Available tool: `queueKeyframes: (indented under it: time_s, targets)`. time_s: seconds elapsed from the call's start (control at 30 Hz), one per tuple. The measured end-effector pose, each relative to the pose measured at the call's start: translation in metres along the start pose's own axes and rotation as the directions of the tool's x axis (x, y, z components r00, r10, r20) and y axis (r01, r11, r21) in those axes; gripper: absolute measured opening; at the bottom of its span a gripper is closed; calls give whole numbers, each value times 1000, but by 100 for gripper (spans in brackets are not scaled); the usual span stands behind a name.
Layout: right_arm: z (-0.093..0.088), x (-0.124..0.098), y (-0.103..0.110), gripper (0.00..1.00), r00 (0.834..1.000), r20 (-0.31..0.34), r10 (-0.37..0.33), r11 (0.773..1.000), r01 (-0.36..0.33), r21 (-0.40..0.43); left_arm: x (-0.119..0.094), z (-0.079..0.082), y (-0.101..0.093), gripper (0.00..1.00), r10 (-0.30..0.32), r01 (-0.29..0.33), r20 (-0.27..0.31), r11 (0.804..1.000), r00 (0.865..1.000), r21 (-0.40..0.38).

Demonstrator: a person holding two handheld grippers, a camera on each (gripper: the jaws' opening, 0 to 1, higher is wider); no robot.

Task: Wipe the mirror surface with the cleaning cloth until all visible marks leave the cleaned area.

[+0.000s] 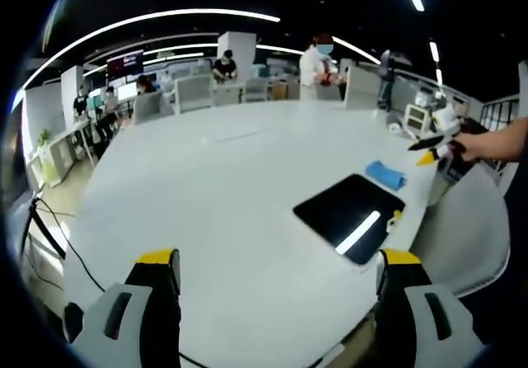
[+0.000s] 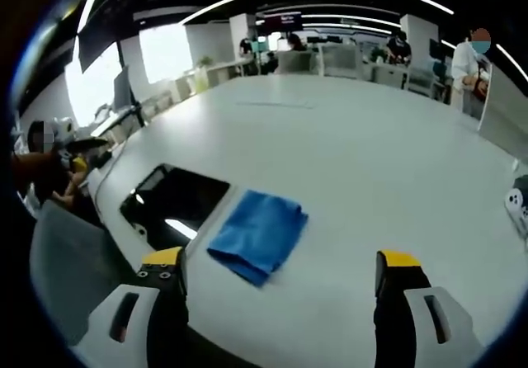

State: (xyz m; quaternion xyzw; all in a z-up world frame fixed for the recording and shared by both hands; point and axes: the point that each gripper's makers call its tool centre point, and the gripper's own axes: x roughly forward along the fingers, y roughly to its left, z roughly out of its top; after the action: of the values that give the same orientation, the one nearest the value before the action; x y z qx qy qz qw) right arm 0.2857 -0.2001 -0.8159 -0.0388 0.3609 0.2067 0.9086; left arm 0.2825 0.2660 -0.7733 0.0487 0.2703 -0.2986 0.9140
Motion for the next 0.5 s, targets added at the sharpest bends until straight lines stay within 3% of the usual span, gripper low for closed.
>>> queueKeyframes:
  time_s: [0.07,0.17,0.33,0.5]
  targets:
    - [-2,-1,1,94,1000,-17,2,1000,-2,11,-1,0,-1,99,11,-11,-3,1000,1000,-14]
    - [8,-2,4,94,1000,9,1,1000,-1,-7,0,3,-9,99,2,-2,16,1000,1000,-2]
    - [17,-3,5,94,1000,27,-1,1000,1,15,2,-2,-14,99,-8,8,-7,1000,1000,-9]
    - [18,-1,9,94,1000,23,8,1000,-7,-13,-4,-1,-10,99,8,-8,-13,999,1000,-34]
